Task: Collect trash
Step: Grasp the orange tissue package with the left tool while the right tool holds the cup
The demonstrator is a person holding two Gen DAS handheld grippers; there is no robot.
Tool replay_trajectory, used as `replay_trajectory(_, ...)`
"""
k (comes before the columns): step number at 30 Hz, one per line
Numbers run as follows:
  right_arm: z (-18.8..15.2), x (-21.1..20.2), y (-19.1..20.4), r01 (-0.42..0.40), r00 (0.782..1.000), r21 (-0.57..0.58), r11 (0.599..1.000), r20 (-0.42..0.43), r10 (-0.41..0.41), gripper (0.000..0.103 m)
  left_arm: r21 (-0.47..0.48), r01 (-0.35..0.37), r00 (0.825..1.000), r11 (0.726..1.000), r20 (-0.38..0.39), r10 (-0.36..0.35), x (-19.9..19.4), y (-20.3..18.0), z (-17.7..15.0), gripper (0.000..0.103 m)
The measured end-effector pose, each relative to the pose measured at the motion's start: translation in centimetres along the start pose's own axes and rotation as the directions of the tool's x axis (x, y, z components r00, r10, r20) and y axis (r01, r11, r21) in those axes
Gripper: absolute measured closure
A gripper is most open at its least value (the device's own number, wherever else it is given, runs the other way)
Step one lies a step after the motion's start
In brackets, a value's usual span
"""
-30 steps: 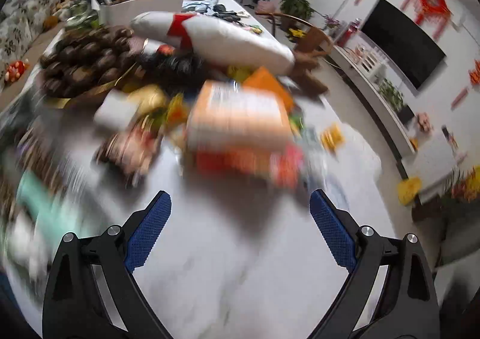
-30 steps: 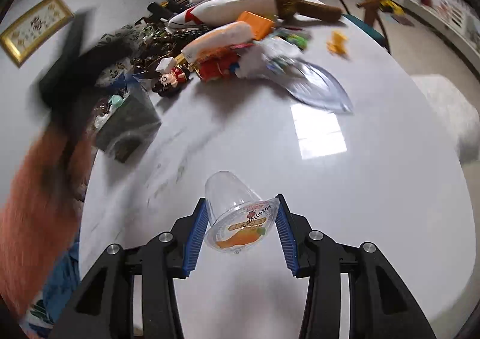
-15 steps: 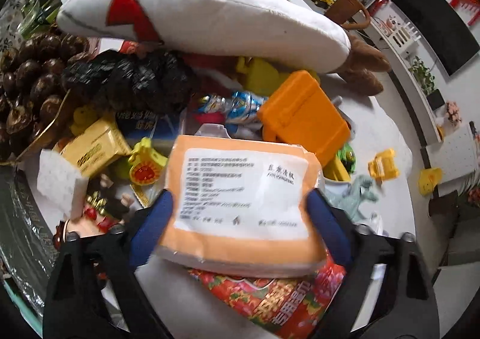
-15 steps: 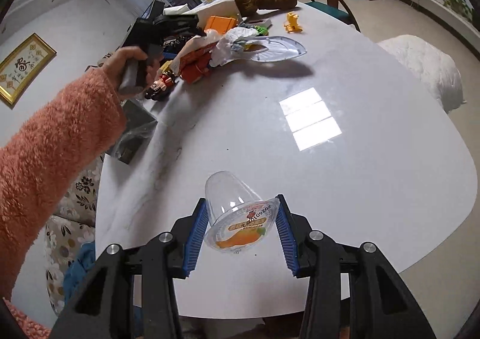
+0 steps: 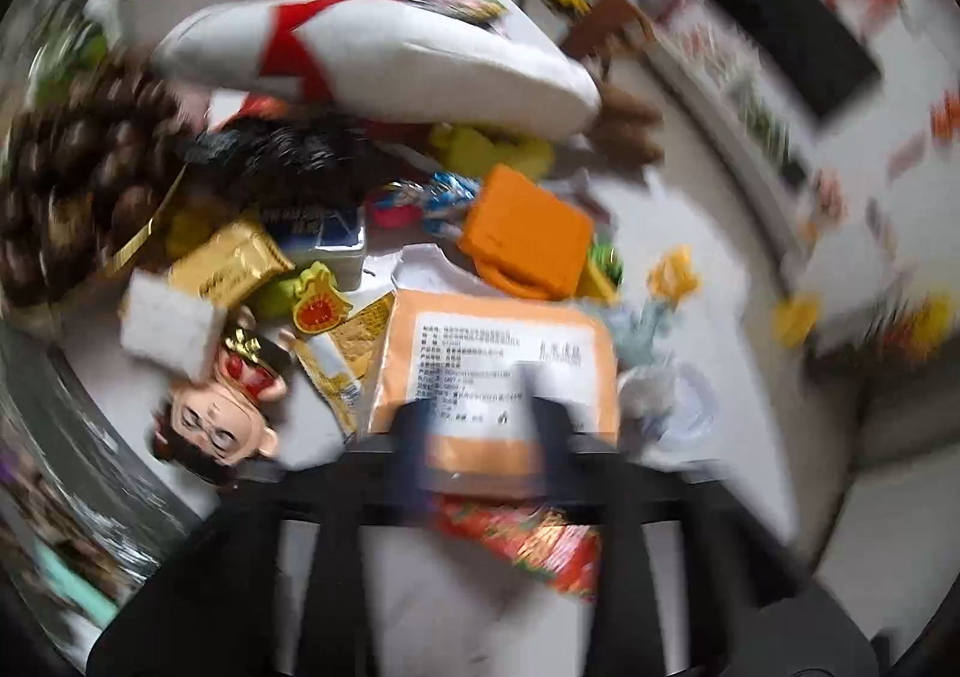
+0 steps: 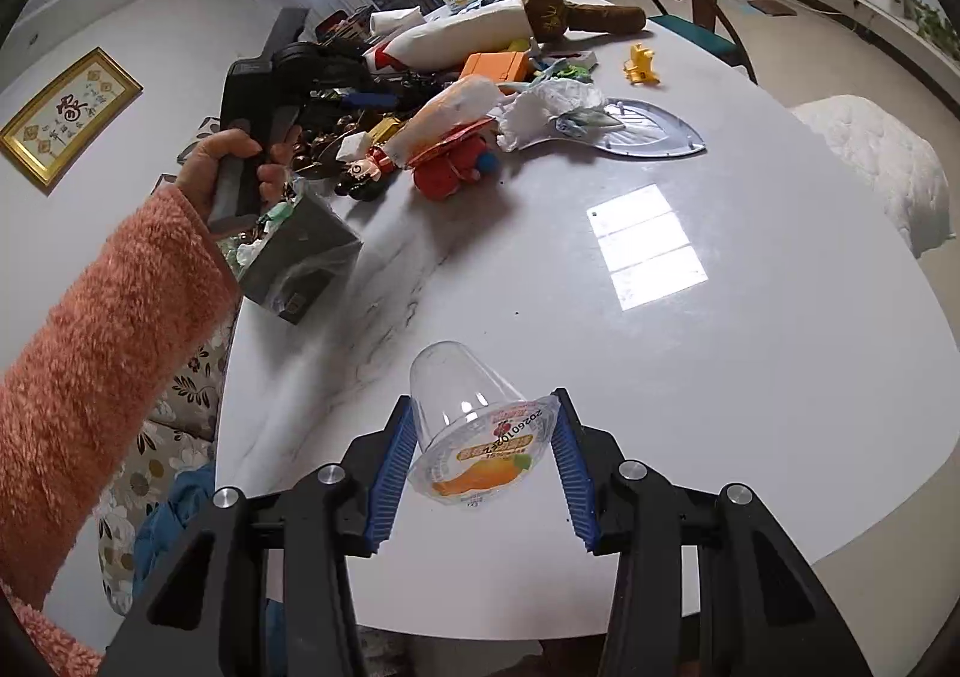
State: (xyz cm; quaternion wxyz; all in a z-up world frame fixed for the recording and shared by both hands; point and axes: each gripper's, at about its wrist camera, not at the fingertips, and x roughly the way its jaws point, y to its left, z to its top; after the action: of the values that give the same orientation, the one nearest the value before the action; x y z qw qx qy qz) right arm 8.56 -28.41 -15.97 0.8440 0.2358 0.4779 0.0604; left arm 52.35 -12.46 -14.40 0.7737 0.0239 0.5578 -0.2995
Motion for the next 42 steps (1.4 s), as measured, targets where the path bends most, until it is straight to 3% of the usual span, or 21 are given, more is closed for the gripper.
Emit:
replay_trajectory(1, 0.0, -0.4, 0.0, 0.006, 1.000, -0.001, 1.000, 0.008, -0.006, 0.058, 0.038, -0.042, 0.999, 0.998, -0.002, 0.042, -0.1, -0.4, 0.0, 0.012)
replay_trajectory(5, -0.1, -0.9, -0.5, 0.004, 1.000, 0.017, 1.000, 0.027, -0.004, 0.058, 0.057, -0.167, 0.986, 0.984, -0.020, 0.168, -0.1, -0.7, 0.1, 0.010)
replay_trajectory(7, -0.3, -1.0, -0.7, 0.007, 0.999, 0.025, 1.000, 0.033, -0.008, 0.058, -0.004, -0.109, 0.989, 0.994, -0.104, 0.108, 1.9, 0.2, 0.6, 0.009)
replay_trajectory(9, -0.6, -1.1, -0.9, 0.017, 0.999, 0.035, 0.999, 0.034, -0.018, 0.058, -0.049, 0.013, 0.979, 0.999, -0.201, -0.023, 4.0, 0.2, 0.8, 0.009)
replay_trajectory(12, -1.1, -1.3, -1.6, 0.013, 0.999, 0.068, 0.998, 0.034, -0.016, 0.058, -0.038, 0.046, 0.970, 0.998, -0.238, -0.054, 5.2, -0.2, 0.9, 0.008)
replay_trajectory(13, -1.2, -1.3, -1.7, 0.023, 0.999, 0.069, 0.997, 0.035, -0.026, 0.058, -0.071, 0.051, 0.967, 0.996, -0.246, -0.067, 5.3, 0.2, 1.0, 0.008)
replay_trajectory(15, -1.4, -1.4, -1.9, 0.024, 0.999, 0.074, 0.997, 0.038, -0.027, 0.058, -0.223, 0.124, 0.955, 0.967, -0.237, -0.177, 4.7, 2.1, 1.2, 0.008)
replay_trajectory(18, -1.4, -1.2, -2.1, 0.018, 0.999, 0.088, 0.996, 0.041, -0.021, 0.058, -0.459, 0.153, 0.934, 0.875, -0.223, -0.280, 3.8, 4.9, 0.8, 0.008)
replay_trajectory(22, -0.8, -1.0, -1.4, -0.002, 0.999, 0.074, 0.997, 0.044, -0.002, 0.058, -0.613, 0.153, 0.906, 0.775, -0.226, -0.358, 2.6, 5.0, -0.8, 0.008)
replay_trajectory(26, 0.0, -1.0, -0.7, -0.014, 0.999, 0.051, 0.999, 0.048, 0.012, 0.058, -0.787, 0.230, 0.852, 0.572, -0.122, -0.510, 2.5, 4.8, -2.7, 0.008)
replay_trajectory(27, 0.1, -1.1, -0.6, -0.016, 0.999, 0.050, 0.999, 0.049, 0.014, 0.058, -0.810, 0.229, 0.843, 0.539, -0.112, -0.527, 3.2, 4.7, -2.8, 0.008)
replay_trajectory(29, 0.3, -1.3, -0.6, -0.018, 0.999, 0.044, 0.999, 0.052, 0.016, 0.058, -0.845, 0.182, 0.852, 0.503, -0.120, -0.510, 4.7, 4.4, -3.1, 0.008)
replay_trajectory(32, 0.0, -1.7, -1.0, 0.000, 0.999, 0.046, 0.999, 0.050, -0.002, 0.057, -0.931, 0.126, 0.842, 0.343, -0.082, -0.533, 7.6, 5.3, -4.4, 0.008)
replay_trajectory(34, -0.3, -2.1, -1.8, 0.008, 0.998, 0.070, 0.997, 0.054, -0.011, 0.057, -0.949, 0.160, 0.841, 0.271, -0.013, -0.541, 8.0, 5.8, -4.5, 0.008)
replay_trajectory(35, -0.4, -2.2, -2.0, 0.009, 0.998, 0.079, 0.997, 0.056, -0.013, 0.057, -0.948, 0.192, 0.847, 0.254, 0.029, -0.531, 7.7, 5.8, -4.4, 0.009)
replay_trajectory(36, -0.5, -2.5, -2.3, 0.009, 0.998, 0.089, 0.996, 0.060, -0.015, 0.057, -0.938, 0.200, 0.854, 0.282, 0.026, -0.520, 7.4, 5.7, -4.1, 0.010)
replay_trajectory(37, -0.5, -2.8, -2.6, 0.007, 0.998, 0.101, 0.995, 0.068, -0.014, 0.057, -0.923, 0.211, 0.861, 0.322, 0.020, -0.508, 7.1, 5.7, -3.7, 0.020)
replay_trajectory(38, -0.5, -3.0, -2.7, 0.004, 0.997, 0.103, 0.995, 0.071, -0.012, 0.057, -0.920, 0.213, 0.867, 0.329, 0.023, -0.498, 6.9, 5.8, -3.7, 0.045)
replay_trajectory(39, -0.5, -3.4, -2.7, 0.002, 0.997, 0.101, 0.995, 0.082, -0.011, 0.057, -0.925, 0.226, 0.862, 0.305, 0.044, -0.506, 6.9, 6.3, -4.2, 0.054)
replay_trajectory(41, -0.5, -3.8, -2.4, -0.003, 0.995, 0.089, 0.996, 0.096, -0.005, 0.057, -0.929, 0.272, 0.823, 0.250, 0.090, -0.560, 7.9, 7.0, -5.4, 0.062)
replay_trajectory(42, -0.5, -3.9, -2.3, -0.006, 0.995, 0.087, 0.996, 0.099, -0.002, 0.057, -0.925, 0.287, 0.818, 0.249, 0.101, -0.567, 8.1, 7.1, -5.7, 0.063)
